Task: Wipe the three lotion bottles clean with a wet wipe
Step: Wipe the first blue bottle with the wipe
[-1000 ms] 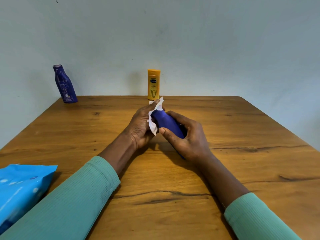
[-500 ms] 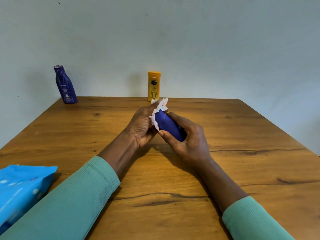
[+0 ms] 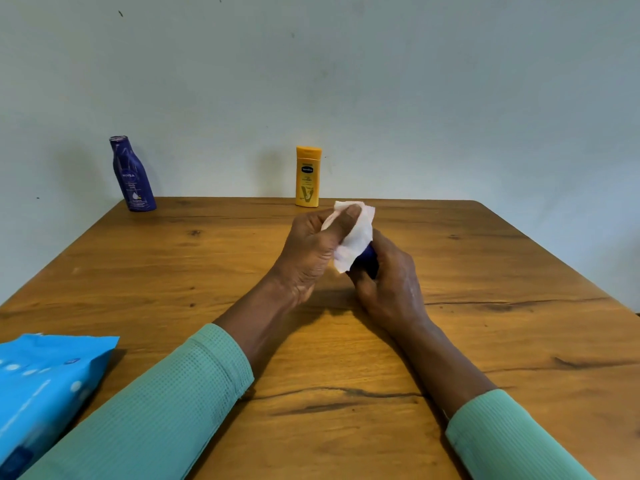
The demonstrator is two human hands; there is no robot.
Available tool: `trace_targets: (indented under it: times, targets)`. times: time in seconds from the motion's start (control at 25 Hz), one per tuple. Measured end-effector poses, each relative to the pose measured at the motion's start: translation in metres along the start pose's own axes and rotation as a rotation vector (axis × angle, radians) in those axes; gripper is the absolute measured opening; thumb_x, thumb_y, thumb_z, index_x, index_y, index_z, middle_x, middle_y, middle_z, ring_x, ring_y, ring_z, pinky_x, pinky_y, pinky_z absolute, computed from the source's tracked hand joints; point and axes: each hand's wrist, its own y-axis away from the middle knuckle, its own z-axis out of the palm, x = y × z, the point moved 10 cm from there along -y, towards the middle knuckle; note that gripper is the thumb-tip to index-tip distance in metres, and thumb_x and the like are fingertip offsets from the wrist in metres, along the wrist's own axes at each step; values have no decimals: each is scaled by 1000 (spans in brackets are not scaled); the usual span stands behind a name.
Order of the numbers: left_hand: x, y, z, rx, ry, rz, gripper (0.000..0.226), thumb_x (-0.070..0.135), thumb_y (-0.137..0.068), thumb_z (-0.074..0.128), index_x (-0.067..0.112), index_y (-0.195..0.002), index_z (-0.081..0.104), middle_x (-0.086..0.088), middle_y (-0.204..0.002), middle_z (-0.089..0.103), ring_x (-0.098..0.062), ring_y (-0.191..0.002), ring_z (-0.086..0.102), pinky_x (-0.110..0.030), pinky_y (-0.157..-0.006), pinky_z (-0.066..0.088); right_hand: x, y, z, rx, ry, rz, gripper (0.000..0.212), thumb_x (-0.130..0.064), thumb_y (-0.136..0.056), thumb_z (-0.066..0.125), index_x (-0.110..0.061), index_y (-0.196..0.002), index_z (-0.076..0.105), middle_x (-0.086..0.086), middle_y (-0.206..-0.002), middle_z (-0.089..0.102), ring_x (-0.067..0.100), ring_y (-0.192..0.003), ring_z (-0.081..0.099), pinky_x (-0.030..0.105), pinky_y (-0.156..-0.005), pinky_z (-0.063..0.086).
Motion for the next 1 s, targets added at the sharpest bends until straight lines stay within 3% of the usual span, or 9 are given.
trace_targets:
  times: [0.08,0.16,0.36,0.44,0.52,0.64,0.84,1.0]
  targets:
    - [-3,0,-6,56,13,-8,27,32,-95,65,22,-76,82,4,-78,75,-6,-78,70,-34,-77,56,2,0,3,-29,14,10,34,-18,-91,65,-20,-125,59,-2,-111,66,17,-97,62,38,-84,57]
    - [-7,1,-6,6,80,-54,29,29,-97,61,22,-79,84,3,-83,77,-7,-82,72,-35,-80,58,2,0,3,-47,1,12,36,-12,-91,65,-24,-124,57,-2,-114,64,16,-101,61,36,-86,55]
    - [-17,2,-10,-27,434,-165,31,18,-97,58,19,-88,87,-5,-94,79,-15,-92,73,-34,-89,61,5,-1,4,-56,-82,50,47,-8,-92,67,-33,-129,53,-5,-122,63,9,-108,61,31,-92,56]
    - [-20,3,-13,-13,552,-198,25,16,-88,62,17,-87,87,-9,-96,79,-19,-95,73,-37,-94,58,7,-3,5,-50,-89,76,49,-7,-94,71,-34,-130,53,-7,-125,62,8,-110,61,29,-93,56]
    - [-15,4,-10,-69,489,-189,20,17,-83,66,15,-86,86,-8,-98,79,-20,-99,72,-38,-98,57,8,-3,5,-50,-102,79,48,-7,-93,71,-32,-130,54,-7,-125,63,8,-111,62,30,-94,56]
    - [-8,5,-3,-182,235,-136,16,14,-79,72,16,-89,84,-4,-97,77,-15,-96,71,-34,-89,60,13,-2,6,-40,-84,81,47,-6,-92,70,-24,-133,56,-3,-125,64,11,-114,62,39,-98,57]
    - [0,6,-10,20,-2,29,13,33,-76,76,26,-83,84,4,-87,79,-7,-82,72,-27,-72,60,13,-3,10,-44,55,43,49,-8,-91,68,-27,-135,55,-4,-127,61,13,-117,56,47,-99,54]
    - [-9,7,-24,86,-18,-7,20,35,-78,74,22,-91,80,2,-88,80,-8,-82,74,-27,-70,60,12,-3,10,-57,127,43,45,-10,-90,68,-25,-131,56,-5,-122,59,13,-112,53,47,-97,53]
